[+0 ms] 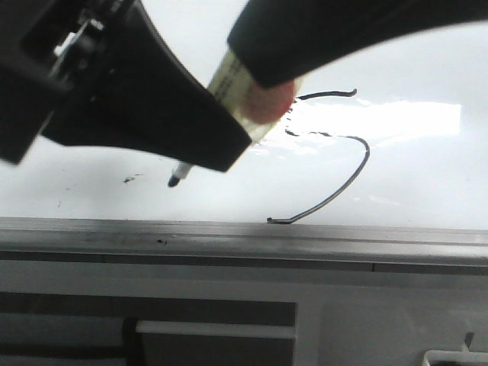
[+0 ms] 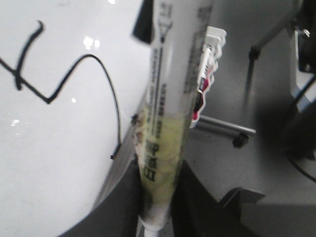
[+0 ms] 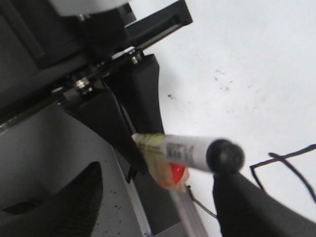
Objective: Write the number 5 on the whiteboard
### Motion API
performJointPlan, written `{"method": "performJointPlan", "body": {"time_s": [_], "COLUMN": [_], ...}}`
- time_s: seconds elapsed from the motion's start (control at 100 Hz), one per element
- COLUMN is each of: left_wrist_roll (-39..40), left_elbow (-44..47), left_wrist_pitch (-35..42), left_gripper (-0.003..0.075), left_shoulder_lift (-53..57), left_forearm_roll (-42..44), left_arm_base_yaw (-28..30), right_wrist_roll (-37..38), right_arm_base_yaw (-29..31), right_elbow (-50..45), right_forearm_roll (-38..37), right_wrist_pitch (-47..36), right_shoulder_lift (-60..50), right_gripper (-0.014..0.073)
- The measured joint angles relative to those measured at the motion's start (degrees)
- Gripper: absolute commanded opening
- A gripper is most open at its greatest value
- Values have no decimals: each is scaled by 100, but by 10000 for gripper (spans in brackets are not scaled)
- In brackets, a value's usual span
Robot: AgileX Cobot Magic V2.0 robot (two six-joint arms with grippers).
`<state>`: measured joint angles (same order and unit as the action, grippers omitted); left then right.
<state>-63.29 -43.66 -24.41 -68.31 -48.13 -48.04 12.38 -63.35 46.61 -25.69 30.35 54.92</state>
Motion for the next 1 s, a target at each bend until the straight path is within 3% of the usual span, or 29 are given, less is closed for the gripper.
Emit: {"method": "performJointPlan", "body": {"time_s": [0.13,0.32,0.62,1.0], "left_wrist_roll": [657,1547,1721,1734], "left_elbow": [0,137,396,326], "left_wrist_pitch": [645,1883,2909,3042], "left_gripper": [-20,-20,-20,-20], "left_shoulder_lift": [-10,-50,-760,-961], "left_forearm_roll": [-76,-227,-1117,-2103], "left_arm_base_yaw": [0,12,23,-31], "right_wrist_roll": [35,613,916,990], "right_arm_base_yaw": [0,0,0,0], "right_elbow": [72,84,-47,-60], "right_forearm_roll": [-221,-611,-703,-703], "right_wrist_pitch": [340,872,1529,1734], "right_shoulder_lift": [-612,-1635,-2602,-2642], "right_gripper": [320,-74,-59,-60]}}
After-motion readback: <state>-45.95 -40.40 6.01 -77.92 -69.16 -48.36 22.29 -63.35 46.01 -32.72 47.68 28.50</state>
